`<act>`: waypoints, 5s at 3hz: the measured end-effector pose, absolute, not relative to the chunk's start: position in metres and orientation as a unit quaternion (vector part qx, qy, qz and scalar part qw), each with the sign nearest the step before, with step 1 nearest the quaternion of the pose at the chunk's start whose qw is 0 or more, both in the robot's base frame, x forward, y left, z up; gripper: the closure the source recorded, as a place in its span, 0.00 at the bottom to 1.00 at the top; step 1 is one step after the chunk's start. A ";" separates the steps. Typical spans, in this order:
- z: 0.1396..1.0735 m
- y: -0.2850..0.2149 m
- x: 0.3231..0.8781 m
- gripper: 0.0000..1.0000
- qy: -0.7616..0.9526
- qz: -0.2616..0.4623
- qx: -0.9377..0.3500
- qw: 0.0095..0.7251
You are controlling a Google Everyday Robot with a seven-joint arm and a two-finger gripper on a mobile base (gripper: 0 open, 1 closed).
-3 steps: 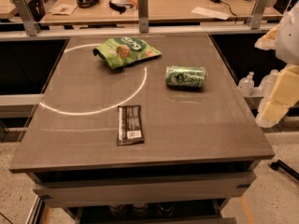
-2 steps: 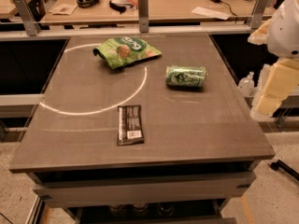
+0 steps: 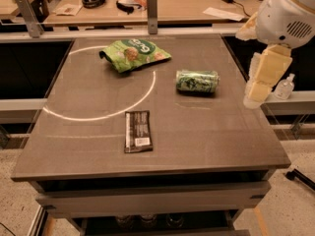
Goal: Place green can upright
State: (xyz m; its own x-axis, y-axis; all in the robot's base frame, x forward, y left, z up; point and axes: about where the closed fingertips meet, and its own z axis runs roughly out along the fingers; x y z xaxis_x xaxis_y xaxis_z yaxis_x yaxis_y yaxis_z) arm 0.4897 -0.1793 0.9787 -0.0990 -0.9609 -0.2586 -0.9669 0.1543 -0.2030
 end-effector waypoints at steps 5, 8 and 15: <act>0.921 -0.151 0.594 0.00 0.733 0.051 -0.639 0.229; 0.878 -0.130 0.625 0.00 0.727 0.021 -0.667 0.160; 0.830 -0.142 0.652 0.95 0.712 -0.007 -0.700 0.049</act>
Offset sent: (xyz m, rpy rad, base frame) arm 0.0540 0.0278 -0.0414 0.2634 -0.0130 0.0934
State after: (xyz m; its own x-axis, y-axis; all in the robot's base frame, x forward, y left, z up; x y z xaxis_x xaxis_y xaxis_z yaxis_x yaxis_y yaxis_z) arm 0.6519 -0.1417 0.8301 -0.0139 -0.9980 -0.0610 -0.9967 0.0187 -0.0787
